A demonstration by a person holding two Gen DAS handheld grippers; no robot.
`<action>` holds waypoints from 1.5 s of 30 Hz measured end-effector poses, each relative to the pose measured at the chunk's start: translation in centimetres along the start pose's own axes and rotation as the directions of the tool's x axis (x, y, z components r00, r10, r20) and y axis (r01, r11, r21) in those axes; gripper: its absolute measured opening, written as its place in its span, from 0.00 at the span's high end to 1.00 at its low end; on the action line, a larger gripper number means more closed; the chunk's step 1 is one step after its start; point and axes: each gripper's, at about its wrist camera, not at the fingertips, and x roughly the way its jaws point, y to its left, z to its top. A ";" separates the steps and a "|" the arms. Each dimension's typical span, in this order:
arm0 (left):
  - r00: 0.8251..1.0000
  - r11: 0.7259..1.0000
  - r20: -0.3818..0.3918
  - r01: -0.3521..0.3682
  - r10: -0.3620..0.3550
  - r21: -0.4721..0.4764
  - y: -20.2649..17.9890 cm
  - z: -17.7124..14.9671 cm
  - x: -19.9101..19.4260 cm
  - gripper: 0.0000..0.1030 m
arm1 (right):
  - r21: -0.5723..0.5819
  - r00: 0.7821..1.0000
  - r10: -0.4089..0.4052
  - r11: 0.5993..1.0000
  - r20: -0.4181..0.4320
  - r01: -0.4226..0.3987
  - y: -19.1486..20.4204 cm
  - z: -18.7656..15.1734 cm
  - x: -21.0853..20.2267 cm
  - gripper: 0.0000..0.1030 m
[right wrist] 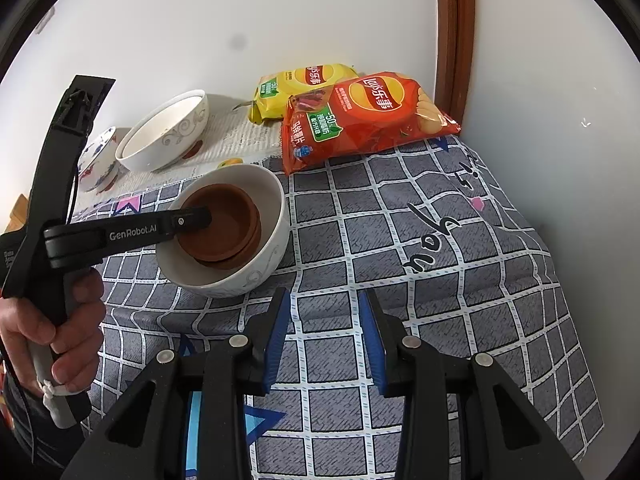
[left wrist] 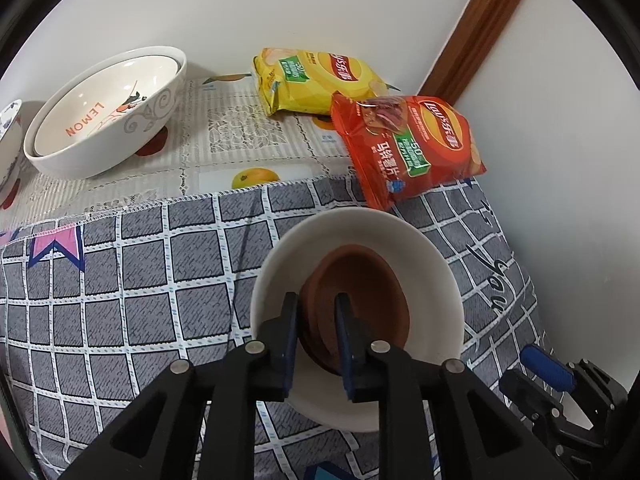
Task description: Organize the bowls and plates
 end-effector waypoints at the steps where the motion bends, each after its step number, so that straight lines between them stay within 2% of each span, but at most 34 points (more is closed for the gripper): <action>1: 1.000 1.000 -0.001 0.000 0.000 0.003 -0.1 0.0 -0.1 0.81 | 0.001 1.000 0.001 1.000 -0.002 -0.001 0.0 0.0 0.0 0.65; 7: 1.000 0.999 -0.006 -0.019 0.019 0.033 -0.8 -0.3 -0.5 0.78 | -0.001 1.000 -0.002 1.000 -0.003 0.002 0.1 -0.1 0.0 0.65; 11: 0.999 0.998 0.007 -0.046 0.045 0.039 -1.0 -0.3 -1.2 0.68 | 0.005 1.000 0.001 1.000 0.002 -0.001 0.2 0.0 -0.1 0.65; 20: 0.996 0.998 0.057 -0.063 0.062 0.011 0.5 0.2 -4.3 0.65 | 0.004 1.000 0.012 1.000 0.028 -0.012 0.9 1.6 -0.4 0.65; 24: 0.992 0.993 0.030 -0.120 0.120 -0.021 1.8 0.3 -4.4 0.61 | 0.000 0.999 0.022 1.000 0.033 -0.022 1.5 2.7 0.0 0.65; 34: 0.995 0.993 -0.008 -0.100 0.099 -0.063 3.5 0.0 -3.3 0.61 | 0.027 0.997 0.064 0.998 -0.038 -0.063 2.5 4.6 3.4 0.66; 38: 0.996 0.995 -0.010 -0.085 0.085 -0.051 3.3 0.2 -2.7 0.61 | 0.018 0.996 0.056 0.998 -0.070 -0.055 2.7 4.7 4.9 0.73; 45: 0.995 0.994 -0.033 -0.099 0.097 -0.051 3.5 0.1 -1.4 0.62 | 0.006 0.994 0.036 0.999 -0.103 -0.035 2.9 4.8 6.3 0.76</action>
